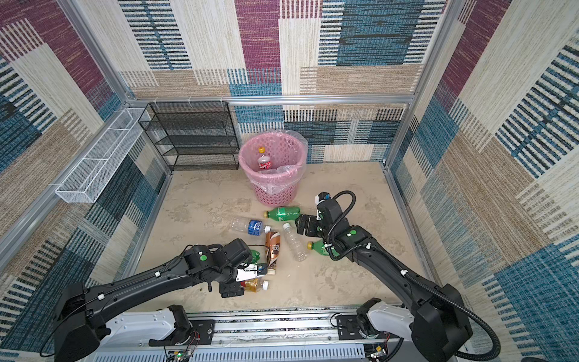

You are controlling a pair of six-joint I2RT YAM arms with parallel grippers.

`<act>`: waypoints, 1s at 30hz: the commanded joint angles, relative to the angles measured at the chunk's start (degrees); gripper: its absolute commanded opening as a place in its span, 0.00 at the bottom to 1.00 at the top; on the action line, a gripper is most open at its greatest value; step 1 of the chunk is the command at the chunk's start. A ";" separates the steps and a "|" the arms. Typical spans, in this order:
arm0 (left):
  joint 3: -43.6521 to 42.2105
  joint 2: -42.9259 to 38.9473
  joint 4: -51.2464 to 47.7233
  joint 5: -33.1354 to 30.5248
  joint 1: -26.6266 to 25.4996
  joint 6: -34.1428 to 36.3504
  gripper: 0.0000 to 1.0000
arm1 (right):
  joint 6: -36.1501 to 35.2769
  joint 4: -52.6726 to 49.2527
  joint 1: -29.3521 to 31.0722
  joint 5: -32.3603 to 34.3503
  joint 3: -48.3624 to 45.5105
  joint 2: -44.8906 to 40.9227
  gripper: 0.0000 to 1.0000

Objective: Throw the plastic bottles in the bin
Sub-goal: 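Lower the left gripper onto the red-and-gold tea bottle and grasp it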

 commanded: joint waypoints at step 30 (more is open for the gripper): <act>0.48 13.53 3.34 1.19 -0.07 2.06 0.74 | -0.40 0.62 0.02 0.39 -1.03 -0.81 0.96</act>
